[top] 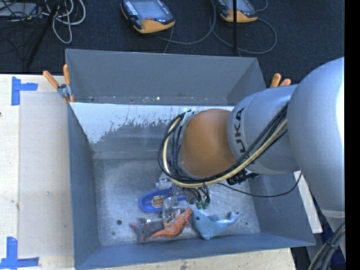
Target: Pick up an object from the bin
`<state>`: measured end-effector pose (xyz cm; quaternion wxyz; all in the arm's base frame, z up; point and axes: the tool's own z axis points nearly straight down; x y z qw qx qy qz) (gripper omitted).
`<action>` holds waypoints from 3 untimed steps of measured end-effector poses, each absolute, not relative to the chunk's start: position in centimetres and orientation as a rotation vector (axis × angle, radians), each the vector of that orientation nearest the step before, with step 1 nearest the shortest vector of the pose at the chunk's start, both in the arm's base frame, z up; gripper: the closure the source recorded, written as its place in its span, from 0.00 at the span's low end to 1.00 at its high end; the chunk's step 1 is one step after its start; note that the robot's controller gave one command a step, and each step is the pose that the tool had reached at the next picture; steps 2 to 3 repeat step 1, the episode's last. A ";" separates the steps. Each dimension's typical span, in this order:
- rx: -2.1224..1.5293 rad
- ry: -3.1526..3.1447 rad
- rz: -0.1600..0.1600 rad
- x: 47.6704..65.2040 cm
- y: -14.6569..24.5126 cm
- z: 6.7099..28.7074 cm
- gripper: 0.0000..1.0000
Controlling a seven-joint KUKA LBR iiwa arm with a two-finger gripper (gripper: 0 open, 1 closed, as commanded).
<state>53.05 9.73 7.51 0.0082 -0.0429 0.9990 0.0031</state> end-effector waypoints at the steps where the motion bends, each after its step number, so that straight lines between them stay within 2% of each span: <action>1: -0.134 3.122 0.010 53.1 9.7 7.5 1.00; 3: -0.134 3.122 0.010 53.1 9.7 7.5 1.00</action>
Offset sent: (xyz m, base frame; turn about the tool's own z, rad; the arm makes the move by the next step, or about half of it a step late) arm -0.0001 -0.0002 0.0557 0.0000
